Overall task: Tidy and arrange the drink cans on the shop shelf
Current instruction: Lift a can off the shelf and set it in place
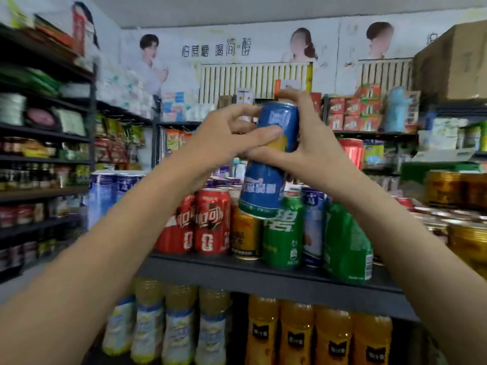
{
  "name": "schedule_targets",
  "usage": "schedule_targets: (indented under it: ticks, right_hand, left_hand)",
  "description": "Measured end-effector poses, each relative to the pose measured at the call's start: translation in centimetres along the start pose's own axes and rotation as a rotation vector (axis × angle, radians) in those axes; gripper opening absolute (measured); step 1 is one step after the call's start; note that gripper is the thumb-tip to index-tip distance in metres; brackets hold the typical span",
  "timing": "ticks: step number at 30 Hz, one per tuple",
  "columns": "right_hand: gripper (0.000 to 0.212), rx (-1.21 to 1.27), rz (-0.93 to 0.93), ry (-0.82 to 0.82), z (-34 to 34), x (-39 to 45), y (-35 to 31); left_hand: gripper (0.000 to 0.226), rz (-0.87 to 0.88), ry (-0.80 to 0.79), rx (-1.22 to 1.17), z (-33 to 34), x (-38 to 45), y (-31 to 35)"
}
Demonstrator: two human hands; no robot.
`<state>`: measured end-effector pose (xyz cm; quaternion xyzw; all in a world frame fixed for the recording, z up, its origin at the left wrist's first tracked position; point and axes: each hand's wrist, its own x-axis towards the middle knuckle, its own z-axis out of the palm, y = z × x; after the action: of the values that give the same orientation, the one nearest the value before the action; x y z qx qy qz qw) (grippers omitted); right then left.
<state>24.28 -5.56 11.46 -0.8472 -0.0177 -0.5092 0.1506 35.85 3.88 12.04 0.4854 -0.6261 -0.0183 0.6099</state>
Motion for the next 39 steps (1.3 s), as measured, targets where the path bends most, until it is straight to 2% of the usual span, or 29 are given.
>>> schedule_targets:
  ticks: [6,10,14,17,22,29,35,39]
  right_hand:
    - [0.065,0.143,0.02,-0.101,8.2,2.7,-2.3]
    - [0.058,0.169,0.033,-0.122,12.8,3.1,-3.1]
    - [0.061,0.071,0.119,-0.168,12.6,3.8,-3.4]
    - [0.062,-0.084,0.137,-0.196,10.0,3.7,-3.3]
    - [0.064,-0.225,0.251,-0.279,6.2,1.3,-2.2]
    - [0.069,-0.189,0.374,-0.049,-3.7,-0.7,-2.1]
    - [0.065,-0.42,0.511,-0.027,-11.0,-3.6,0.3]
    - [0.068,-0.483,0.555,-0.08,-11.8,-6.3,4.1]
  left_hand:
    - [0.03,-0.064,0.082,0.036,-8.9,-3.8,-2.0]
    - [0.038,-0.178,0.058,0.073,-12.7,-7.7,-4.3]
    - [0.039,-0.194,-0.024,0.206,-13.4,-9.6,-5.7]
    - [0.04,-0.119,-0.013,0.26,-11.6,-8.8,-6.4]
    - [0.046,0.107,0.027,0.64,-7.8,-6.8,-8.1]
    - [0.044,0.264,-0.049,0.528,-1.2,-3.8,-6.5]
    - [0.043,0.331,-0.151,0.461,6.3,-1.7,-5.0]
    - [0.053,0.298,-0.267,0.57,10.4,-0.9,-4.6]
